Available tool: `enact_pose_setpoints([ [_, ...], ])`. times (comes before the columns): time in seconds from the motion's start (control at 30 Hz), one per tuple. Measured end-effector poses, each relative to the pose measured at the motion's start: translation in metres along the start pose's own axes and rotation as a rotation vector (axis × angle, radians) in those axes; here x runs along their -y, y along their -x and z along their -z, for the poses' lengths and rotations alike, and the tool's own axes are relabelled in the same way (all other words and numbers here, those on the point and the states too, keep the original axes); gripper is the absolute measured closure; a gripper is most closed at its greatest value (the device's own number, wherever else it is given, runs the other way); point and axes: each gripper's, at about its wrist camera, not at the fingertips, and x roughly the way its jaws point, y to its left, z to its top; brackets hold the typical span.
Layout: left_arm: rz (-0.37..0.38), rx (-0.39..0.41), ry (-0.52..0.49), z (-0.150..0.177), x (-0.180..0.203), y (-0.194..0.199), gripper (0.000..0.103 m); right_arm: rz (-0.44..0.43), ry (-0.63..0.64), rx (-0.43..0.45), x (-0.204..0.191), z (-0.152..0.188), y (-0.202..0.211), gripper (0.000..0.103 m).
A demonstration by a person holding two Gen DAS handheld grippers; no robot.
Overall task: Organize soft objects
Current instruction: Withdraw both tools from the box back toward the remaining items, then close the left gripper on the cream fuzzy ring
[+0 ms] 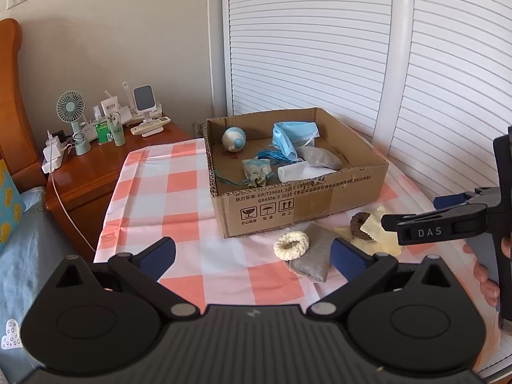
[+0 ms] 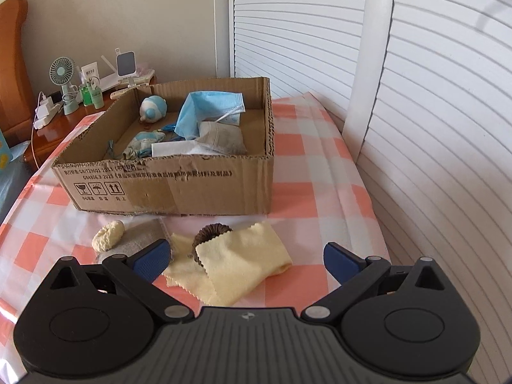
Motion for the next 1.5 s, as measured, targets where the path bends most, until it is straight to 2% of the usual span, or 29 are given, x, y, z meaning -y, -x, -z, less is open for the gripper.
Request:
enact_pose_setpoints([
  [0.17,0.014,-0.027,-0.027,0.001,0.010,-0.014,0.001,-0.016,-0.016,-0.030,0.003,0.012,-0.010,0.000],
  [0.33,0.035,-0.065,-0.055,0.005,0.019,-0.034,0.001,-0.013,0.024,-0.042,0.003,0.021,-0.018,0.000],
  [0.83,0.112,-0.183,-0.159,0.027,0.045,-0.093,0.001,-0.030,0.058,-0.022,0.016,0.023,-0.019,0.000],
  [1.03,0.140,-0.172,-0.133,0.023,0.041,-0.101,0.001,-0.056,0.067,-0.009,0.017,0.022,-0.018,0.000],
  [1.3,0.071,-0.149,-0.052,0.008,0.021,-0.119,0.001,-0.071,0.065,-0.021,0.019,0.023,-0.026,0.000],
  [1.5,0.057,-0.160,-0.009,0.005,0.010,-0.133,0.001,-0.081,0.062,-0.025,0.020,0.023,-0.028,0.000],
])
